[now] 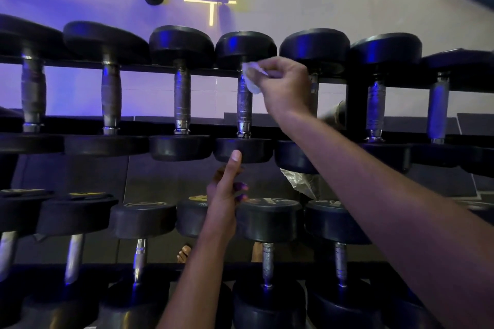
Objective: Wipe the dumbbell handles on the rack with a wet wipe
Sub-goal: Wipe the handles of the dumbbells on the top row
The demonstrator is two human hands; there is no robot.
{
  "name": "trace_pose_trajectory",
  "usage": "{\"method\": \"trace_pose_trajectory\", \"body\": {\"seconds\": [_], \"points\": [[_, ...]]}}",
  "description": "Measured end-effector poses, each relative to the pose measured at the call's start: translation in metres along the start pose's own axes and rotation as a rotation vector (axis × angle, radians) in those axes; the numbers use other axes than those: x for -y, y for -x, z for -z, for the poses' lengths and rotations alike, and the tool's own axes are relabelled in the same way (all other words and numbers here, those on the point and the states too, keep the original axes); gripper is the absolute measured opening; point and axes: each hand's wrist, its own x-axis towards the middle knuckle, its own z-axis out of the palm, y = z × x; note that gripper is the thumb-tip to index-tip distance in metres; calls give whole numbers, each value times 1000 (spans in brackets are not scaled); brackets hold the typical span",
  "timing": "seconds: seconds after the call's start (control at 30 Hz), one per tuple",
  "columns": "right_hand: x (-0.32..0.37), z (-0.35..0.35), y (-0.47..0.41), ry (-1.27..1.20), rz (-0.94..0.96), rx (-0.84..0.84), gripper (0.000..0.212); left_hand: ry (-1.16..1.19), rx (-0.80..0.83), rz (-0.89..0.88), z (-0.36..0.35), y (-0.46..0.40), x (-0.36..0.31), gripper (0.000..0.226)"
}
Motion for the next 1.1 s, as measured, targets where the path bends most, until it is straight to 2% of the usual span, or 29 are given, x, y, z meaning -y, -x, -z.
{"method": "trace_pose_trajectory", "body": {"seconds": [0.1, 0.17, 0.27, 0.4, 0.53, 0.63, 0.77, 0.87, 0.93, 1.03, 1.1], "points": [[8, 2, -6, 496, 524, 53, 13, 16, 12, -27, 0, 0, -1, 103], [16, 4, -18, 754, 711, 175, 20, 37, 11, -43, 2, 1, -2, 99], [28, 5, -28, 1052, 778, 334, 25, 61, -16, -37, 5, 1, -1, 99], [49, 3, -30, 1213, 786, 467, 29, 67, -65, -40, 7, 3, -1, 103], [60, -1, -25, 1258, 704, 671, 31, 52, -75, -36, 5, 6, -4, 91], [57, -6, -16, 1277, 660, 843, 24, 1, -81, -42, 3, 6, -6, 72], [44, -9, 1, 1254, 657, 966, 12, -28, -67, -52, 5, 3, -6, 64], [36, -12, 7, 1219, 603, 963, 10, -31, -57, -54, 5, 1, -5, 60], [34, -10, 6, 1118, 511, 965, 7, -44, -65, -49, 6, 0, -5, 67], [22, 5, 6, 819, 354, 900, 11, -92, -50, -22, 7, 2, -4, 82], [10, 21, 12, 591, 236, 802, 8, -112, -45, 12, 8, 4, -4, 81]]}}
